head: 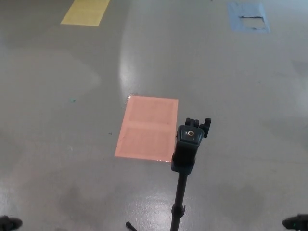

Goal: The robot uses its left hand to grab the top of a phone stand kept on the floor and rotates it anti-clockwise

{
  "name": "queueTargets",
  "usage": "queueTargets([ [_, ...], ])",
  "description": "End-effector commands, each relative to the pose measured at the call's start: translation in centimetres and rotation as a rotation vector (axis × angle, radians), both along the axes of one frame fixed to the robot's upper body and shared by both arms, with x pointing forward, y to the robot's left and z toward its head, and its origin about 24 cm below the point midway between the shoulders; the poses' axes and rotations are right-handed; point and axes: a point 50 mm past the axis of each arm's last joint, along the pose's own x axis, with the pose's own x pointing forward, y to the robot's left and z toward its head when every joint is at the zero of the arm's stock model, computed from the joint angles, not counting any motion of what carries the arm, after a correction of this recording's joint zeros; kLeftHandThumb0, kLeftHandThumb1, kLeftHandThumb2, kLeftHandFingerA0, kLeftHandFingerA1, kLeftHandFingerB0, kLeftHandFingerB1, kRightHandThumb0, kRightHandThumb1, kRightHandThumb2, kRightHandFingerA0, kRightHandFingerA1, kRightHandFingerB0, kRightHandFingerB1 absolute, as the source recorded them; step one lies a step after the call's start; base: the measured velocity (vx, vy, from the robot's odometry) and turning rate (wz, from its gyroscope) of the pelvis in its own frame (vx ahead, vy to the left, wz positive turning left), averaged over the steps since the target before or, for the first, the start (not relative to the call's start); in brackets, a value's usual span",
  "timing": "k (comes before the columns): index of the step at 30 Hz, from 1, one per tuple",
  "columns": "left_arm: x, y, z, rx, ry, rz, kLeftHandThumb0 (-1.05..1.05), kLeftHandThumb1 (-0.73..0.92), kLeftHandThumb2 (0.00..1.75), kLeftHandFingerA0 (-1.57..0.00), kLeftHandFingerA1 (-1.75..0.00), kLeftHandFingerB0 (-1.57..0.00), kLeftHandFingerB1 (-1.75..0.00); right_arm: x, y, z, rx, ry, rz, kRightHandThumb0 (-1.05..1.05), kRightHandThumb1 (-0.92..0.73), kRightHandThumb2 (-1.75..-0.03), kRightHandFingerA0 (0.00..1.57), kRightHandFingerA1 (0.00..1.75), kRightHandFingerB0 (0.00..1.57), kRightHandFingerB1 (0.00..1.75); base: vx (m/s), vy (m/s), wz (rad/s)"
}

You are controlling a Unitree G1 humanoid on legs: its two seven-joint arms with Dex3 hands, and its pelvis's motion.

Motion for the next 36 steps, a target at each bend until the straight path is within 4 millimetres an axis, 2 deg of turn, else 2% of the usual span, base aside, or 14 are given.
queueTargets([
  [1, -0.3, 0.5, 0.2, -0.008, 0.016, -0.062, -0.58, 0.58, 0.81, -0.35, -0.48, -0.13, -0.38, -0.4, -0.6, 0.0, 0.01, 0.045, 0.041, -0.36, -0.82, -0.64, 0.42, 0.43, 0.23, 0.31, 0.0, 0.0, 0.0],
  [7, -0.1, 0.4, 0.3, -0.007, 0.002, -0.059, -0.56, 0.57, 0.8, -0.33, -0.46, -0.12, -0.37, -0.3, -0.7, 0.0, 0.014, 0.039, 0.033, -0.36, -0.81, -0.65, 0.43, 0.43, 0.21, 0.3, 0.0, 0.0, 0.0],
  [9, -0.1, 0.3, 0.3, -0.015, -0.01, -0.049, -0.55, 0.57, 0.79, -0.3, -0.45, -0.11, -0.37, -0.3, -0.7, 0.0, 0.009, 0.033, 0.026, -0.44, -0.67, -0.79, 0.39, 0.49, 0.08, 0.35, 0.0, 0.0, 0.0],
  [13, 0.0, 0.1, 0.3, -0.018, -0.048, -0.045, -0.56, 0.56, 0.78, -0.3, -0.46, -0.1, -0.36, -0.2, -0.7, 0.0, 0.021, 0.026, -0.012, -0.44, -0.67, -0.8, 0.37, 0.47, 0.06, 0.24, 0.0, 0.0, 0.0],
  [14, 0.0, 0.0, 0.3, -0.021, -0.066, -0.051, -0.58, 0.55, 0.77, -0.29, -0.45, -0.08, -0.35, -0.2, -0.7, 0.0, 0.023, 0.025, -0.015, -0.38, -0.78, -0.68, 0.4, 0.4, 0.08, 0.18, 0.0, 0.0, 0.0],
  [16, 0.1, -0.4, 0.5, -0.035, -0.108, -0.069, -0.58, 0.54, 0.76, -0.26, -0.45, -0.08, -0.31, -0.3, -0.6, 0.0, 0.028, 0.022, -0.017, -0.38, -0.8, -0.63, 0.42, 0.39, 0.06, 0.26, 0.0, 0.0, 0.0],
  [21, 0.5, -1.7, 1.1, -0.106, -0.241, -0.116, -0.5, 0.6, 0.61, -0.23, -0.34, -0.08, -0.21, -0.4, -0.6, -0.1, 0.031, 0.019, -0.022, -0.38, -0.8, -0.63, 0.43, 0.39, 0.04, 0.25, 0.0, 0.0, 0.0],
  [22, 1.2, -2.7, 1.8, -0.136, -0.315, -0.161, -0.52, 0.59, 0.61, -0.15, -0.33, -0.04, -0.19, -0.3, -0.6, -0.1, 0.028, 0.014, -0.025, -0.43, -0.67, -0.89, 0.37, 0.52, 0.0, 0.21, 0.0, 0.0, 0.0],
  [31, 2.4, -8.2, 7.6, -0.223, -0.646, -0.427, -0.45, 0.53, 0.58, -0.19, -0.36, -0.02, -0.22, -0.2, -0.5, -0.1, 0.021, 0.001, -0.02, -0.45, -0.67, -0.88, 0.39, 0.53, 0.0, 0.19, 0.0, 0.0, 0.0],
  [32, 2.5, -8.8, 8.2, -0.225, -0.671, -0.459, -0.47, 0.53, 0.57, -0.19, -0.36, -0.01, -0.23, -0.2, -0.5, -0.1, 0.02, -0.002, -0.019, -0.39, -0.8, -0.63, 0.47, 0.41, 0.0, 0.22, 0.0, 0.0, 0.0],
  [33, 2.5, -9.1, 8.6, -0.225, -0.686, -0.478, -0.47, 0.53, 0.57, -0.19, -0.36, -0.01, -0.23, -0.2, -0.5, -0.1, 0.02, -0.003, -0.019, -0.39, -0.8, -0.63, 0.47, 0.41, 0.0, 0.22, 0.0, 0.0, 0.0],
  [34, 2.5, -10.5, 10.3, -0.209, -0.738, -0.549, -0.59, 0.41, 0.74, -0.16, -0.46, 0.0, -0.21, -0.2, -0.5, 0.0, 0.022, -0.004, -0.02, -0.45, -0.67, -0.87, 0.4, 0.53, 0.0, 0.17, 0.0, 0.0, 0.0],
  [35, 2.5, -10.5, 10.3, -0.209, -0.738, -0.549, -0.59, 0.41, 0.74, -0.16, -0.46, 0.0, -0.21, -0.2, -0.5, 0.0, 0.022, -0.004, -0.02, -0.45, -0.67, -0.87, 0.4, 0.53, 0.0, 0.17, 0.0, 0.0, 0.0],
  [36, 2.6, -11.3, 11.3, -0.214, -0.775, -0.581, -0.53, 0.52, 0.55, -0.22, -0.36, 0.0, -0.25, 0.0, -0.5, 0.1, 0.018, -0.005, -0.019, -0.45, -0.66, -0.88, 0.4, 0.53, 0.0, 0.19, 0.0, 0.0, 0.0],
])
